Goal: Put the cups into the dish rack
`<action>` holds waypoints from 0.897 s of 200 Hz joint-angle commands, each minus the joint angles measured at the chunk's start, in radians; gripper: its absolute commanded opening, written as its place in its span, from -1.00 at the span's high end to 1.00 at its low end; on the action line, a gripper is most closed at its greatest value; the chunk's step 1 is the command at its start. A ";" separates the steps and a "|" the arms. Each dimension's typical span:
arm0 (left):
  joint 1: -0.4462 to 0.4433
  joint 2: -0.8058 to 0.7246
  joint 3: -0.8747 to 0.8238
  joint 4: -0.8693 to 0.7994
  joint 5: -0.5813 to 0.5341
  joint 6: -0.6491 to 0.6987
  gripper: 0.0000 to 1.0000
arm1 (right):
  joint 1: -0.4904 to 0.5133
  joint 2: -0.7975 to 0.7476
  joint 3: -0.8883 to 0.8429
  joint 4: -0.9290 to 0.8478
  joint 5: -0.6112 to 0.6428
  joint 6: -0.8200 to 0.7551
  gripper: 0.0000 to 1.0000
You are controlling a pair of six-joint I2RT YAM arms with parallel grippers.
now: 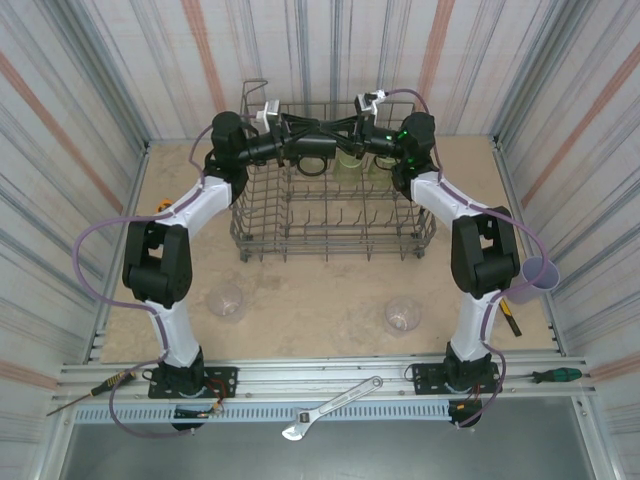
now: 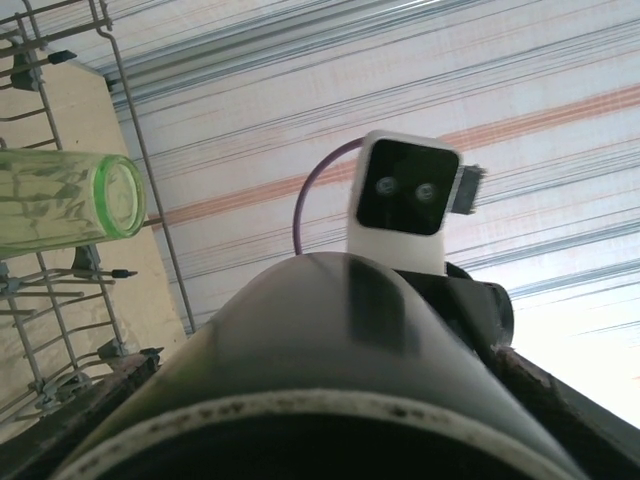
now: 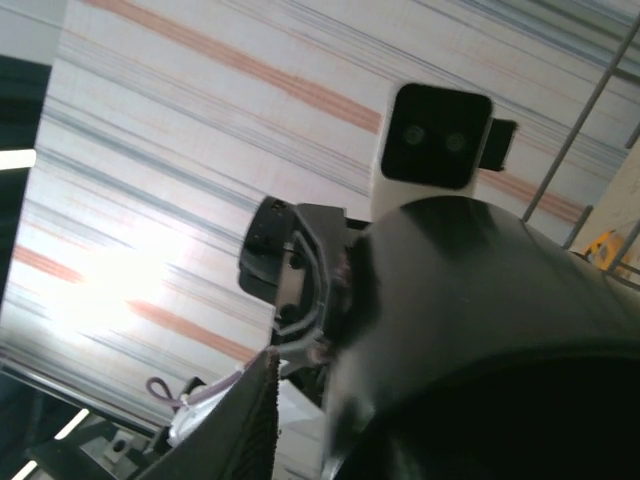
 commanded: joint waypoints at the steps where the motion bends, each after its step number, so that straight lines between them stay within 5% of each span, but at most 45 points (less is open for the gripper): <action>1: 0.010 -0.029 -0.010 0.035 0.003 0.017 1.00 | -0.018 -0.030 0.011 0.045 0.033 -0.023 0.24; 83: 0.033 -0.086 0.055 -0.288 -0.022 0.254 1.00 | -0.086 -0.166 -0.095 -0.198 0.038 -0.198 -0.10; 144: 0.032 -0.111 0.187 -0.734 -0.132 0.547 1.00 | -0.121 -0.361 -0.095 -0.872 0.172 -0.674 -0.19; 179: 0.027 -0.129 0.257 -0.958 -0.256 0.699 1.00 | -0.139 -0.467 -0.094 -1.109 0.272 -0.841 -0.37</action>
